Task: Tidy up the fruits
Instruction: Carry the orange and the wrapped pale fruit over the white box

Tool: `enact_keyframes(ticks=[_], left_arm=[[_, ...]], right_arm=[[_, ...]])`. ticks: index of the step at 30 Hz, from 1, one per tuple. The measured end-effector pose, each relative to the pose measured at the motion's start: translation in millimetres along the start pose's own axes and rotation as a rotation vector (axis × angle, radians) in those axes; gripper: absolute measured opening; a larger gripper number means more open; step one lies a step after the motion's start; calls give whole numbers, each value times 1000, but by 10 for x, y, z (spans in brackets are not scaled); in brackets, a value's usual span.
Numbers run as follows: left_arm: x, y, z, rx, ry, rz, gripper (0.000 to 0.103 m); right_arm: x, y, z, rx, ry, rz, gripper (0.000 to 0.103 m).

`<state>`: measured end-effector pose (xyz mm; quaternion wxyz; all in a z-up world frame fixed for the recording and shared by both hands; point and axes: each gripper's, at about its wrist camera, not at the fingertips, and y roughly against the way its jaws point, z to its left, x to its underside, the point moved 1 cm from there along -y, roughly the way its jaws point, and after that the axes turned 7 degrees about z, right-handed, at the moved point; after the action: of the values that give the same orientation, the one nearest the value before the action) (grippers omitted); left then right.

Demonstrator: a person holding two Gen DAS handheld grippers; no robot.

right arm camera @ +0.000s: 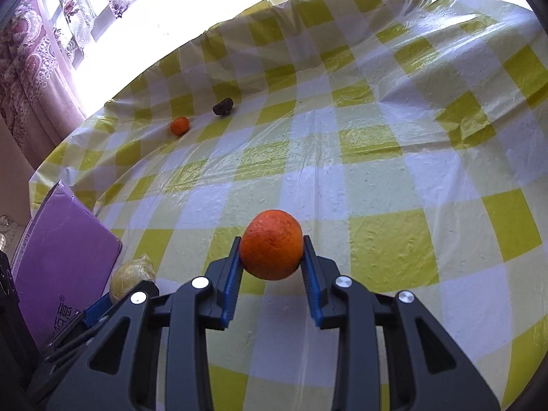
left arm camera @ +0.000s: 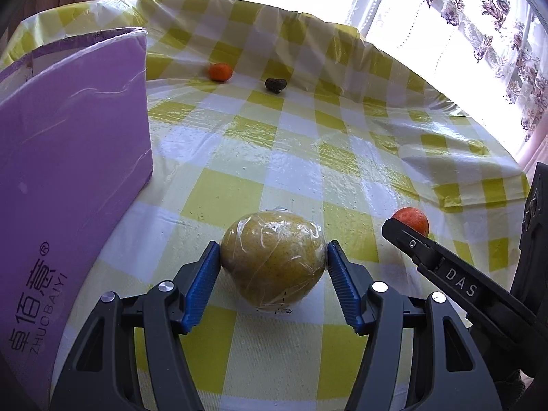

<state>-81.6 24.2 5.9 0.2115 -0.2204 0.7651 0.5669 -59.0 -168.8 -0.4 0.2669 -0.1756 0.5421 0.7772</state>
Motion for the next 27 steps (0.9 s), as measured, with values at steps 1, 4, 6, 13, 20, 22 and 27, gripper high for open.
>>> enact_keyframes(ticks=[1,4,6,13,20,22,27], left_arm=[[16,17,1,-1,-4,-2,60],[61,73,2,-9,-18,-15,60],[78,97,-10,-15,-28,-20,60],[116,179,-5,-22,-39,-28,60],[150,544,-53,-28,-78,-112,60],[135,721,-70,-30,-89,-158,60],[78,1113,-82,-67,-104,-267,60]], right_arm=[[21,5,22,-1,6,4,33],[80,33,58,-2,13,9,33],[109,40,87,-6,18,15,33],[189,56,176,-16,29,30,33],[229,120,291,-52,28,26,33],[216,190,366,-58,47,7,33],[143,418,541,-92,75,-53,33]])
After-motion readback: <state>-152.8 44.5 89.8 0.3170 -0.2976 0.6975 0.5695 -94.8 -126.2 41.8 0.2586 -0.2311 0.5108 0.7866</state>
